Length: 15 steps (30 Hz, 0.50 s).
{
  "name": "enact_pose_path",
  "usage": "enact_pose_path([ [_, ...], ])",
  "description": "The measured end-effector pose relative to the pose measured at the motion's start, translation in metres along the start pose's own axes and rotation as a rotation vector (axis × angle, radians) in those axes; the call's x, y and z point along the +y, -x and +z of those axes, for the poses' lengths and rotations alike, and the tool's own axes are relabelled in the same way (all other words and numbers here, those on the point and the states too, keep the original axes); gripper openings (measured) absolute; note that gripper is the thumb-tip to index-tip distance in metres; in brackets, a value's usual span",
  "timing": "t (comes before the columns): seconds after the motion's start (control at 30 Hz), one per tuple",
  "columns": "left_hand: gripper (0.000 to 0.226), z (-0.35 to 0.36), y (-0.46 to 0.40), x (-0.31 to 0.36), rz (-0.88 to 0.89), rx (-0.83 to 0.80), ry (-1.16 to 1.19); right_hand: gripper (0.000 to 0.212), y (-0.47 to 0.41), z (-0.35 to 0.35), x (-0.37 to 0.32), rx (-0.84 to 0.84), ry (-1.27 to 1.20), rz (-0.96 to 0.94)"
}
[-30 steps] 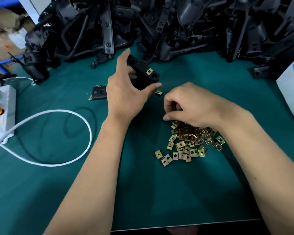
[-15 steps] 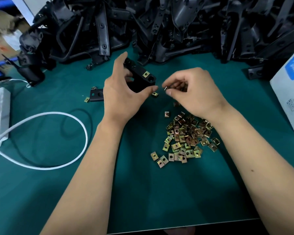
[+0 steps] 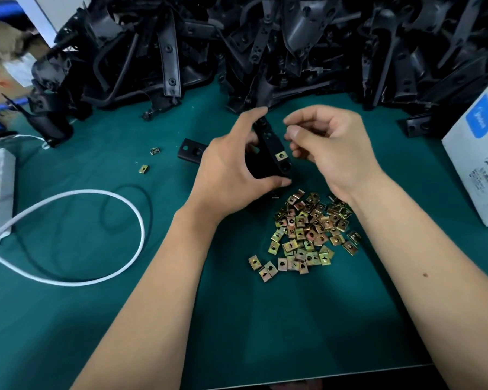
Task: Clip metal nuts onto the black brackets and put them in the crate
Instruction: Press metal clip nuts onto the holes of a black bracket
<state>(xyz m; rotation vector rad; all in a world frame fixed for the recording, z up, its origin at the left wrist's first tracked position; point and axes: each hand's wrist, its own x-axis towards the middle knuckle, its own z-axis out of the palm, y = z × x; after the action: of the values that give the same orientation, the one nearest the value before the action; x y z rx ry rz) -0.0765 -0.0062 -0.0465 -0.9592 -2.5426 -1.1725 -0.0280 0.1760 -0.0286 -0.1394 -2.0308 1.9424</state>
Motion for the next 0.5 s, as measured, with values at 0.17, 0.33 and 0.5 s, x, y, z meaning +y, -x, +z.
enact_pose_path([
  [0.17,0.108,0.0025,-0.0003,-0.0021,-0.025,-0.032,-0.013,0.015,-0.001,0.0035,0.004,0.02,0.091,-0.039],
  [0.33,0.109,0.0027,0.0001,-0.0013,-0.031,-0.05,-0.013,0.026,-0.0026,0.0004,0.0039,0.017,0.087,-0.012],
  [0.5,0.109,0.0031,0.0,0.0005,-0.016,-0.066,-0.026,0.012,-0.0032,0.0034,0.005,0.003,0.062,0.04],
])
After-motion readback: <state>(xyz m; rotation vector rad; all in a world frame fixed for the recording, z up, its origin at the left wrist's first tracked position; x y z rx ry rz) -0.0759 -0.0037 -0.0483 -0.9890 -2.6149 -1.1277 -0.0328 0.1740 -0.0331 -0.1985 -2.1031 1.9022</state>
